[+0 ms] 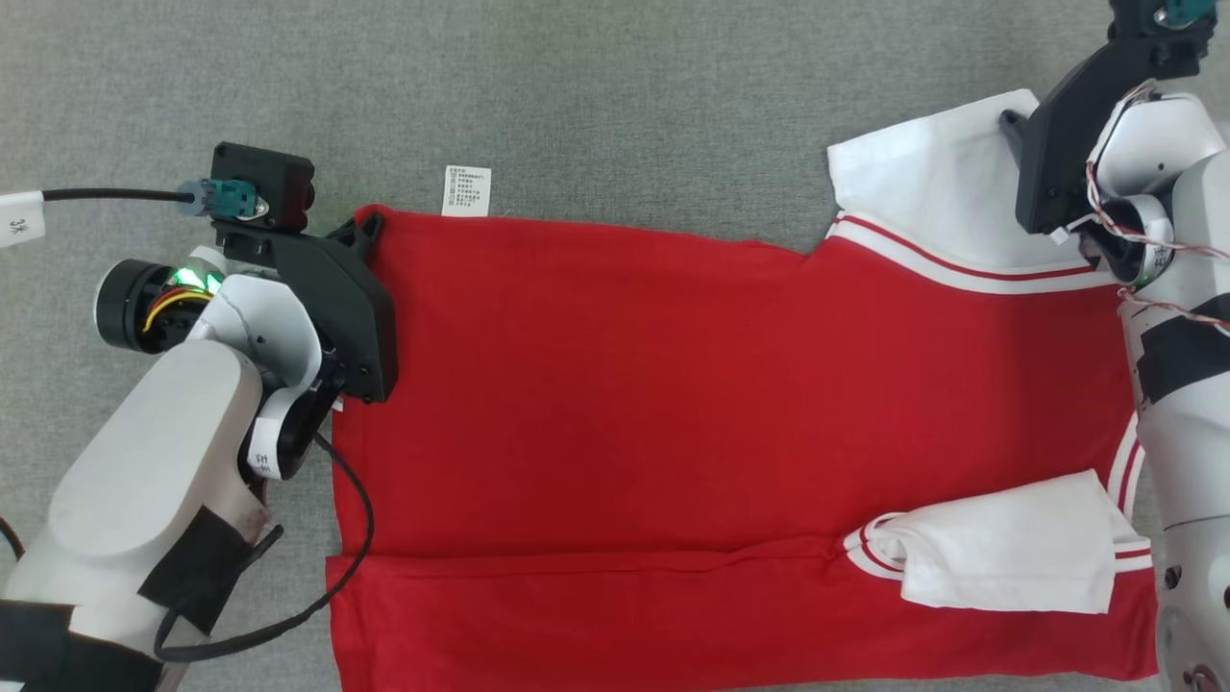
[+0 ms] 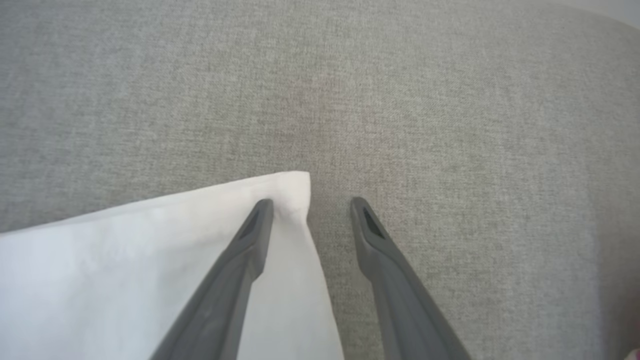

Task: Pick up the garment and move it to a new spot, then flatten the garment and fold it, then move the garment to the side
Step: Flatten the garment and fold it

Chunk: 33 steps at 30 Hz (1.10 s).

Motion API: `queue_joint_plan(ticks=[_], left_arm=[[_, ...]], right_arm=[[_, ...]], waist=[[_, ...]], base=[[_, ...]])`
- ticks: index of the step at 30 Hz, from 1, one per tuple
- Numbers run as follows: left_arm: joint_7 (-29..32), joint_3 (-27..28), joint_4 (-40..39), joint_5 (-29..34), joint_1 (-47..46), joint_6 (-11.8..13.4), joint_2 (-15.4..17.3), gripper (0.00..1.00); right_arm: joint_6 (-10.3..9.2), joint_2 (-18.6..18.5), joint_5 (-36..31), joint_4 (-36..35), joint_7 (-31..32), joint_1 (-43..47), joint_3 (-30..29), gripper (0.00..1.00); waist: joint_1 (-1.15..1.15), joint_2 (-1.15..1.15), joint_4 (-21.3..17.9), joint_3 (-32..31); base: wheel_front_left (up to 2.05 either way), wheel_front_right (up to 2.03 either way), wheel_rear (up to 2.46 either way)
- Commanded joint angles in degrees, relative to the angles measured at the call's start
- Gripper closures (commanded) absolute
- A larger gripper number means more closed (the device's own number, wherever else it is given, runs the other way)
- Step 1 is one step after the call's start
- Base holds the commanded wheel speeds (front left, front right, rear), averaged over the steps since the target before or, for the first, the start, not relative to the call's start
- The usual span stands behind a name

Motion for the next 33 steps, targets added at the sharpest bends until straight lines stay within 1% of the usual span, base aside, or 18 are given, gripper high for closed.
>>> queue_joint_plan(ticks=[1,3,4,6,7,9,14,19,22,26,29,33], left_arm=[[0.5,-1.1,1.2,0.1,1.6,-0.2,-0.1,1.0],[0.4,-1.2,1.2,0.2,1.5,-0.3,-0.1,1.0],[0.4,-1.2,1.2,0.2,1.5,-0.3,-0.1,1.0],[0.1,-1.4,1.3,0.2,1.5,-0.4,0.0,1.0],[0.0,-1.4,1.4,0.3,1.6,-0.5,0.1,1.0],[-0.9,-1.4,1.2,0.5,1.6,-0.7,0.3,1.0],[-6.5,-1.3,0.7,3.0,1.9,0.0,0.9,1.0],[-10.9,-1.8,0.4,4.2,4.0,0.5,1.0,1.0],[-13.8,-2.2,-0.6,5.1,5.6,1.2,0.7,1.0],[-17.8,-3.0,-2.4,6.9,8.6,2.9,0.9,1.0],[-20.4,-3.5,-4.3,7.7,11.4,4.1,1.1,1.0],[-25.9,-3.4,-7.0,9.6,14.5,6.1,1.6,1.0]], right_arm=[[-0.16,-0.1,-0.5,1.2,-0.3,-0.6,0.4,0.22],[-0.16,0.0,-0.1,1.9,-0.6,-0.9,0.8,0.43],[-0.16,0.0,-0.1,1.9,-0.6,-0.9,0.8,0.43],[-0.16,0.2,0.1,2.4,-1.1,-1.1,1.4,0.83],[-0.16,0.3,0.4,2.5,-1.6,-1.2,1.7,1.0],[-0.16,0.1,0.7,2.4,-2.6,-1.4,2.3,1.0],[-0.16,-0.6,2.4,0.6,-8.1,-1.4,2.1,1.0],[-0.16,-1.3,4.4,-1.7,-14.0,0.9,2.4,1.0],[-0.16,-1.5,7.4,-3.9,-16.4,3.4,2.4,1.0],[-0.16,-3.0,11.0,-8.7,-17.8,9.2,3.0,1.0],[-0.16,-3.8,14.2,-13.7,-17.9,14.6,3.2,1.0],[-0.16,-4.6,16.7,-21.1,-18.4,22.3,2.1,1.0]], waist=[[0.0,0.0,0.5,0.7],[0.0,0.0,0.5,1.0],[0.0,0.0,0.5,1.0],[0.0,0.0,0.4,1.2],[0.0,0.0,0.4,1.3],[0.0,0.0,0.2,1.3],[0.0,0.0,-0.3,0.5],[0.0,0.0,-1.0,-1.3],[0.0,0.0,-1.1,-2.9],[0.0,0.0,-1.0,-5.5],[0.0,0.0,-1.1,-7.4],[0.0,0.0,-1.4,-9.7]], base=[[0.0,0.0,0.0],[0.0,0.0,0.0],[0.0,0.0,0.0],[0.0,0.0,0.0],[0.0,0.0,0.0],[0.0,0.0,0.0],[0.0,0.0,0.0],[0.0,0.0,0.0],[0.0,0.0,0.0],[0.0,0.0,0.0],[0.0,0.0,0.0],[0.0,0.0,0.0]])
